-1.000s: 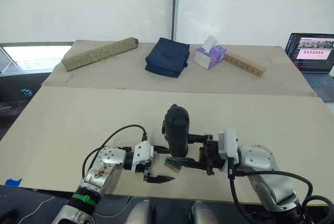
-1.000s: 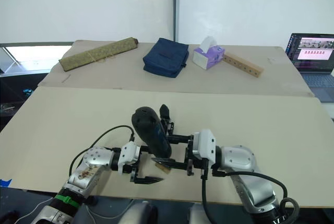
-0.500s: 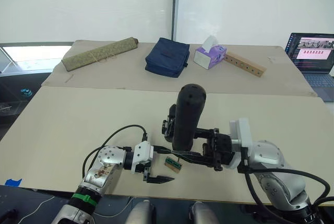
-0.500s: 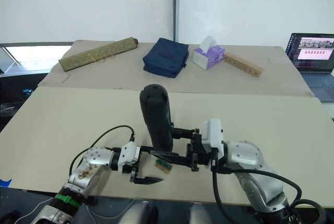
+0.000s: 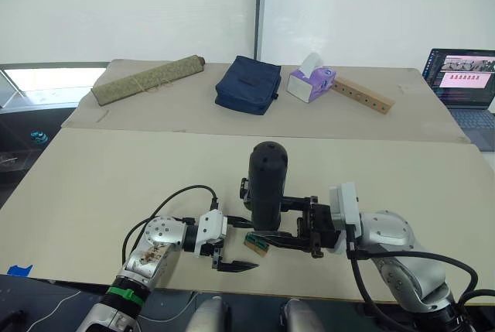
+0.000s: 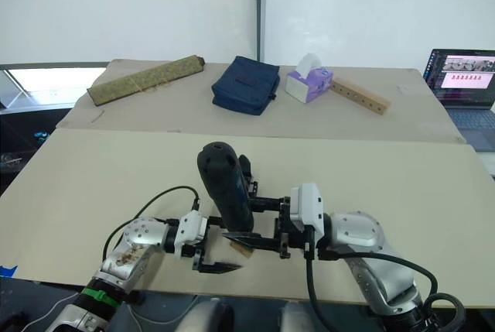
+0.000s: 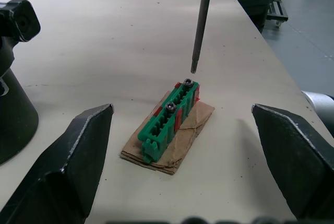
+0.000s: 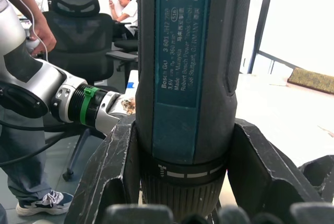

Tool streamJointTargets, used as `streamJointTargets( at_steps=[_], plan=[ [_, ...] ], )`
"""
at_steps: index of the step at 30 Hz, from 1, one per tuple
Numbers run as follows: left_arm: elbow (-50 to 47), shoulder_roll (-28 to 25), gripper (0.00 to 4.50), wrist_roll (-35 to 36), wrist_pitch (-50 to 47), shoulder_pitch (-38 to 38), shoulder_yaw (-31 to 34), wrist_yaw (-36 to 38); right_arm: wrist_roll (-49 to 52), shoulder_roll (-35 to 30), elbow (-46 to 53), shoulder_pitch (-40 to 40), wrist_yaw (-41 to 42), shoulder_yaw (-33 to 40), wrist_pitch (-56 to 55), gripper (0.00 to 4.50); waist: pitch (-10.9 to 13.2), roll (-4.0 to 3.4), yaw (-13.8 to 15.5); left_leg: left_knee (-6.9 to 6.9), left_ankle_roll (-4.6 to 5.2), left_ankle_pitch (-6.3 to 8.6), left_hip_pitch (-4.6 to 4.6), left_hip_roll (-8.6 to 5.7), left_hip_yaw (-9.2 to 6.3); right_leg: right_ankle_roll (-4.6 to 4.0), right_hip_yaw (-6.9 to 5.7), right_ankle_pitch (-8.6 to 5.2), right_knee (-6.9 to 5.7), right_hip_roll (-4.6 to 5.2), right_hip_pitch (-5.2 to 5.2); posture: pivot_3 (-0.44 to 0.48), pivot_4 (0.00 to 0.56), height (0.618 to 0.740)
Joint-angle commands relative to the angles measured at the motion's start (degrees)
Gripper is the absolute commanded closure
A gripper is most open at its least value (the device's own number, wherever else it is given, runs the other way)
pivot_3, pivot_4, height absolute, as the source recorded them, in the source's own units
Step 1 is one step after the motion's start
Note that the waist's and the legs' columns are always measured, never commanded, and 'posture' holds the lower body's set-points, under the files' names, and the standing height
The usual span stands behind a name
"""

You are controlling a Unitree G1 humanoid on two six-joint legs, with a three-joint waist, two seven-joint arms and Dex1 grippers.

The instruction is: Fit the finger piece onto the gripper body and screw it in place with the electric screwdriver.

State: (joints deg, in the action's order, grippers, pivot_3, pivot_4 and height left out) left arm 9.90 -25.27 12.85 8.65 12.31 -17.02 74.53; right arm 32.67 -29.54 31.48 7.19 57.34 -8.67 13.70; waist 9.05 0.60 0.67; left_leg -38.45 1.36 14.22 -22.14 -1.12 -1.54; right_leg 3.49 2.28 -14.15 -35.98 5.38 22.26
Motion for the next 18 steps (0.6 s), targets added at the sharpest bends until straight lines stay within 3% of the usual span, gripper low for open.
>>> streamJointTargets(
  at_steps=[1,18],
  plan=[
    [2.66,0.08,0.00,-2.32,-1.19,-2.38,-3.07,0.01,0.48,0.71,1.40,0.03,0.30,0.77,-2.65,2.60,0.00,0.00,0.00,0.01,0.00,0.00,0.00,0.00,0.00,0.00,0.00,0.00,0.00,0.00,0.00,0.000,0.150,0.740],
    [3.36,0.10,0.00,-2.30,-0.76,-2.41,-3.02,0.17,-0.80,0.93,0.83,-0.53,0.36,0.51,-3.32,2.60,0.00,0.00,-0.02,0.03,0.00,0.00,0.01,0.00,0.00,0.00,0.00,0.00,0.01,0.00,0.00,0.000,0.150,0.740]
  ],
)
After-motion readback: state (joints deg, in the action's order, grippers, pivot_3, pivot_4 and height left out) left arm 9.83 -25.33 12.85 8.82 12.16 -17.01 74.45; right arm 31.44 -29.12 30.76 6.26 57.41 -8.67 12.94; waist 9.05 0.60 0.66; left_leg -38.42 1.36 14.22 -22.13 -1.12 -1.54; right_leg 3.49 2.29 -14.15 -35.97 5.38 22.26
